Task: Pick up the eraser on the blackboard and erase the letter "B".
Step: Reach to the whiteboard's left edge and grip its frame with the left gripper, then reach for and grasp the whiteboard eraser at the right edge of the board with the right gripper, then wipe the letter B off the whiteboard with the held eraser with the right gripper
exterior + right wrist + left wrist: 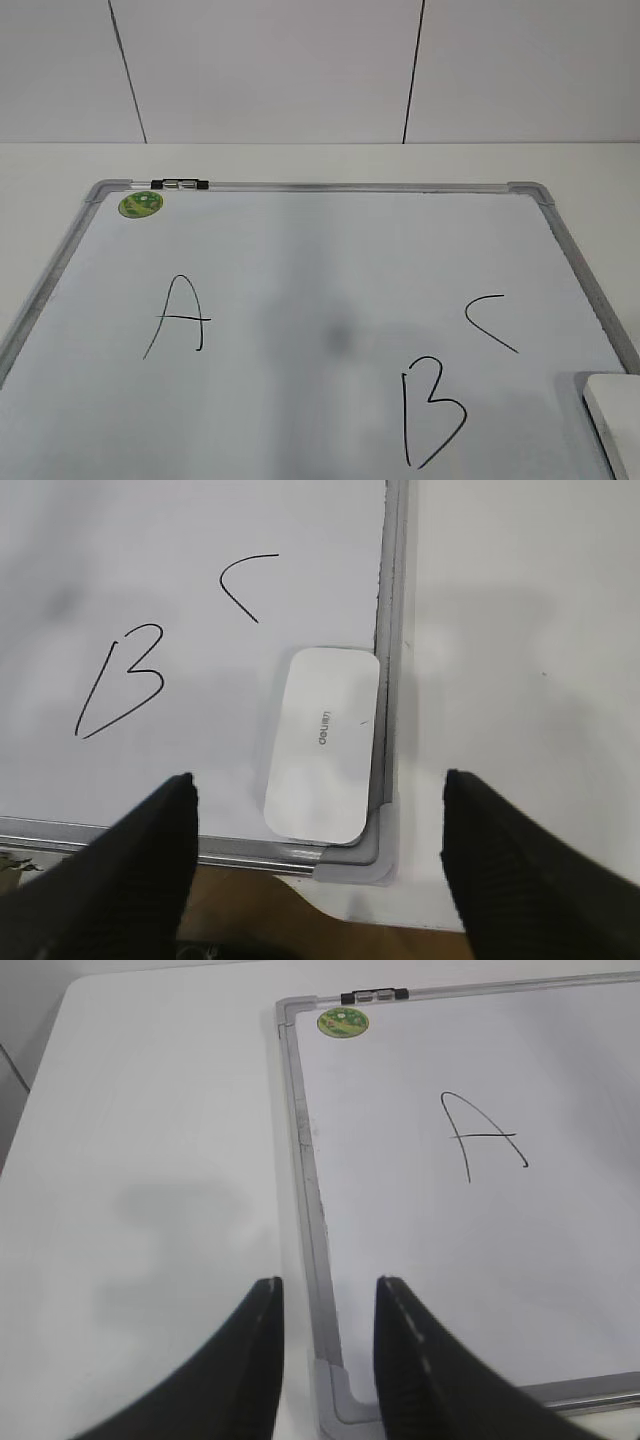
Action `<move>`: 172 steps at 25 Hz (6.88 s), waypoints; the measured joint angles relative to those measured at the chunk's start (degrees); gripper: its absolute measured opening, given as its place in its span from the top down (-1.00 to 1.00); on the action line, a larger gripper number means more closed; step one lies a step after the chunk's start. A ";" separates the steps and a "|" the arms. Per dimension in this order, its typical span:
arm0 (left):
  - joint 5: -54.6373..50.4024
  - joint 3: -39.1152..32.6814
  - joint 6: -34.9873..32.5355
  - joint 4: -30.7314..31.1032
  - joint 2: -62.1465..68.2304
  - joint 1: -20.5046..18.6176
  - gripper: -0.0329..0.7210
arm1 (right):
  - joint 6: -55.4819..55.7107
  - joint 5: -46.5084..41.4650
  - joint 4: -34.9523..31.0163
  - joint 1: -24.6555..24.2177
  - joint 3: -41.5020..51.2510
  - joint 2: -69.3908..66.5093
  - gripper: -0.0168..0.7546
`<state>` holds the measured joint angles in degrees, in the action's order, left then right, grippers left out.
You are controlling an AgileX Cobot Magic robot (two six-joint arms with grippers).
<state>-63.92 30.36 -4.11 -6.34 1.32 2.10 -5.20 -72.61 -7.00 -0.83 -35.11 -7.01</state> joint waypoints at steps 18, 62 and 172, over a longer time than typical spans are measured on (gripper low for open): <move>-3.19 11.04 0.00 -4.92 33.45 0.00 0.28 | 6.53 0.31 -2.10 0.00 -1.57 -27.17 -0.56; 8.54 44.08 0.00 0.55 108.22 0.00 0.29 | 6.77 1.00 -2.23 0.00 -1.57 -35.02 -0.56; 10.20 44.64 0.68 -0.72 112.54 0.00 0.87 | 2.20 16.37 -7.02 0.16 -7.50 -78.97 -0.40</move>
<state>-53.72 75.00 -3.43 -7.06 113.86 2.10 -3.00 -56.24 -14.03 -0.67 -42.61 -85.98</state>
